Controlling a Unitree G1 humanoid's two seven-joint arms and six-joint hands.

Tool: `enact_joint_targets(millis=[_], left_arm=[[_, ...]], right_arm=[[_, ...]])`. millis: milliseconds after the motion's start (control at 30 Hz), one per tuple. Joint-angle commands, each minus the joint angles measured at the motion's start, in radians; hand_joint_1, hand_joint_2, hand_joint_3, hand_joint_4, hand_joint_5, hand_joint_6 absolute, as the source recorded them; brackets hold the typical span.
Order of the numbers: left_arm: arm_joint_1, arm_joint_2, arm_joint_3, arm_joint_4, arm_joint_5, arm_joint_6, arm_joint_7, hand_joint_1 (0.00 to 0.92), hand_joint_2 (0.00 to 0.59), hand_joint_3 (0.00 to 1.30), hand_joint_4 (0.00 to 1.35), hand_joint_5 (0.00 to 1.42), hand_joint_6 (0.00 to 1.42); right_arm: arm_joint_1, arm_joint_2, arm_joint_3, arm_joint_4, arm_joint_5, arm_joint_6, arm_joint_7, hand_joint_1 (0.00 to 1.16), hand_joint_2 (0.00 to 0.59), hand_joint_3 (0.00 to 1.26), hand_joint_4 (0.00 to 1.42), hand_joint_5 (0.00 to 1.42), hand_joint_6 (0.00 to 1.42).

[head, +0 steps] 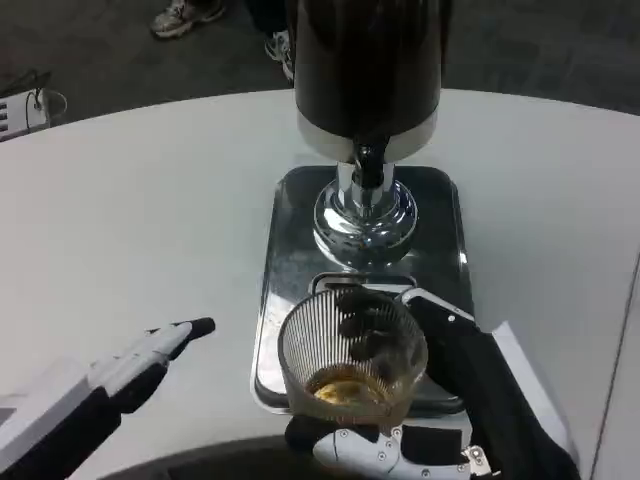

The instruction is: Grasp the cup under the faucet to collect the drink, then remove the cup.

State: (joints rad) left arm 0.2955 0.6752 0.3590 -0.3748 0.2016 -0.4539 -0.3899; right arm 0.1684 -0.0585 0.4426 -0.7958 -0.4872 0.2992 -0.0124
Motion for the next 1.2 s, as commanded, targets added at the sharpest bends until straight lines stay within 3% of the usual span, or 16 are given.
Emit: enact_joint_targets(millis=[33,267,833,1200], left_arm=[[0.03,-0.012,0.028,-0.03,0.049,-0.018,0.019,0.0,0.072,0.0,0.0,0.0,0.09],[0.055,-0.025,0.036,-0.058,0.096,-0.023,0.027,0.0,0.07,0.0,0.0,0.0,0.06],[0.032,-0.035,-0.017,-0.108,0.231,-0.067,0.053,0.0,0.073,0.0,0.0,0.0,0.02],[0.001,-0.042,-0.051,-0.133,0.288,-0.021,0.041,0.0,0.073,0.0,0.0,0.0,0.0]], right_arm=[[0.007,-0.011,-0.007,-0.041,-0.007,-0.029,0.028,1.0,0.211,1.1,1.31,1.41,1.38],[0.037,-0.02,-0.022,-0.071,-0.012,-0.03,0.044,1.0,0.21,1.1,1.31,1.41,1.38],[0.087,-0.029,-0.089,-0.118,-0.019,-0.03,0.057,0.99,0.209,1.1,1.31,1.4,1.38],[0.087,-0.028,-0.146,-0.123,-0.013,-0.027,0.072,0.99,0.209,1.09,1.31,1.4,1.38]])
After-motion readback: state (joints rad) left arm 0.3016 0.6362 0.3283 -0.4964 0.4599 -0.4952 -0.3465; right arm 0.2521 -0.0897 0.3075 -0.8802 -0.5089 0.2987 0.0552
